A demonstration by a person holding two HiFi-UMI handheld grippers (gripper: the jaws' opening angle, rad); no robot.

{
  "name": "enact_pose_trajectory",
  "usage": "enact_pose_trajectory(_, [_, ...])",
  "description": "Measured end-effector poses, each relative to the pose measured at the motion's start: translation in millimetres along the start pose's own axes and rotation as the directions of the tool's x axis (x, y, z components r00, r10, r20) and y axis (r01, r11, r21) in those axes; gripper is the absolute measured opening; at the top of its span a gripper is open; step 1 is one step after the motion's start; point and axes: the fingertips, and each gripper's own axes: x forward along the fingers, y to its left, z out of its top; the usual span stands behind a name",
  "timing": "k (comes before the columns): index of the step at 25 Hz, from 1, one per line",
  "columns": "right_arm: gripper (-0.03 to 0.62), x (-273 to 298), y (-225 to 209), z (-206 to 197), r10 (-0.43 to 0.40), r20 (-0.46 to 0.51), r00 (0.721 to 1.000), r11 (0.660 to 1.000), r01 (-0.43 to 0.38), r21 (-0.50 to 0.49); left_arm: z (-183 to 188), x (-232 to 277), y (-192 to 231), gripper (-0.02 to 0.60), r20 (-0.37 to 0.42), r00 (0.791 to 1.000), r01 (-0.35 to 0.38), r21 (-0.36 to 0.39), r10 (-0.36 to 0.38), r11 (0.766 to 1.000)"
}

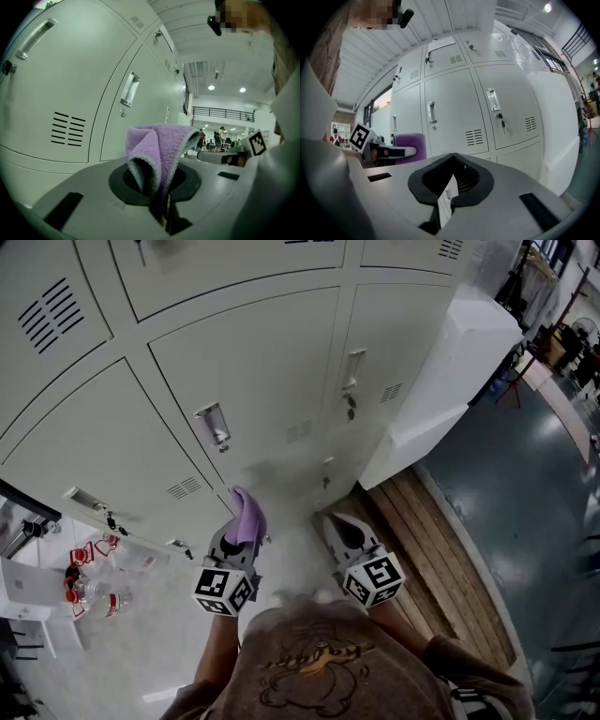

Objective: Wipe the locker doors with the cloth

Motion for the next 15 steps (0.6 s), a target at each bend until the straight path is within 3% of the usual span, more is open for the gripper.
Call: enact_pose_trajectory(15, [-0.003, 0.9, 0.5, -1.9, 0.002, -0.004, 1.000, 1.000, -0.002, 0.002, -4.5, -1.0, 2.5, 0.040, -0.006, 1.000, -0.008, -0.031, 0.008, 0.999])
